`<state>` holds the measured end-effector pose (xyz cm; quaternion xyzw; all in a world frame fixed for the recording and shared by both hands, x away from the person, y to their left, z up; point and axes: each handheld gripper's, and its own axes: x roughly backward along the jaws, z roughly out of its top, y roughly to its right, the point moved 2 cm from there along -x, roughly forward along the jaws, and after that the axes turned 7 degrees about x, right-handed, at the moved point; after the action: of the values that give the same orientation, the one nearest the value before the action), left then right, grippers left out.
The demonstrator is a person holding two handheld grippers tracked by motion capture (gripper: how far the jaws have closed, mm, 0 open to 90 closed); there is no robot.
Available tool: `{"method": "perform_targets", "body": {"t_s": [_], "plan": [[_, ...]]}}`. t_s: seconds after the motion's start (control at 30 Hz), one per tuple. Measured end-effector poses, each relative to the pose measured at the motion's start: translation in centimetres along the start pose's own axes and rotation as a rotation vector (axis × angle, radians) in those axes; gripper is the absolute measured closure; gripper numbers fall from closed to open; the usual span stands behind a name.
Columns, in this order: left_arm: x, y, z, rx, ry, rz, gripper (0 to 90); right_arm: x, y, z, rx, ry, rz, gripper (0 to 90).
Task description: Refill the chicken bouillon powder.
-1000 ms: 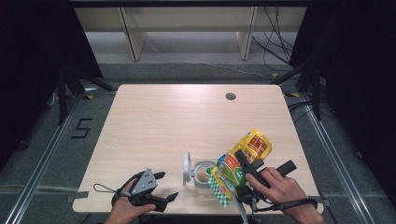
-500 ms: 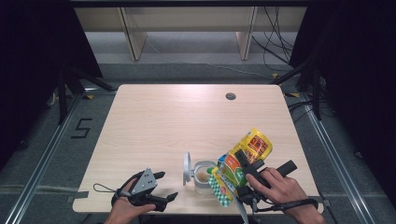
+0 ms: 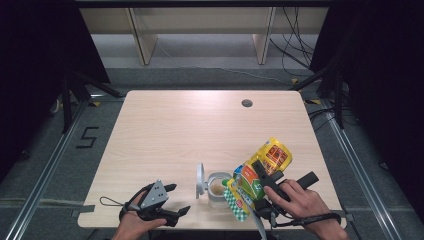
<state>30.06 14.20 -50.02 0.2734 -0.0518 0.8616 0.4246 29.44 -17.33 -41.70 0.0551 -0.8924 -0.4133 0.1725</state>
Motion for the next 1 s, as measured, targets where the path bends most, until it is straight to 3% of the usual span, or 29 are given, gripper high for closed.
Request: {"method": "perform_targets", "body": {"t_s": [0.13, 0.17, 0.37, 0.47, 0.5, 1.0], "plan": [[0.01, 0.0, 0.01, 0.001, 0.0, 0.001, 16.8, 0.02, 0.02, 0.02, 0.003, 0.001, -0.004, 57.1], [0.04, -0.15, 0.09, -0.029, -0.001, -0.001, 16.8, 0.03, 0.02, 0.0, 0.003, 0.003, -0.004, 57.1], [0.07, -0.18, 0.12, -0.033, 0.0, 0.004, 16.8, 0.04, 0.04, -0.01, 0.005, 0.003, -0.002, 57.1], [0.06, -0.13, 0.09, -0.026, 0.0, 0.002, 16.8, 0.08, 0.01, -0.01, 0.002, 0.004, 0.0, 57.1], [-0.01, -0.02, 0.01, 0.0, 0.0, 0.001, 16.8, 0.08, 0.01, -0.01, 0.002, 0.003, -0.002, 57.1], [-0.02, -0.06, 0.02, -0.002, 0.002, 0.002, 16.8, 0.12, 0.01, -0.06, 0.006, 0.001, -0.004, 57.1]]}}
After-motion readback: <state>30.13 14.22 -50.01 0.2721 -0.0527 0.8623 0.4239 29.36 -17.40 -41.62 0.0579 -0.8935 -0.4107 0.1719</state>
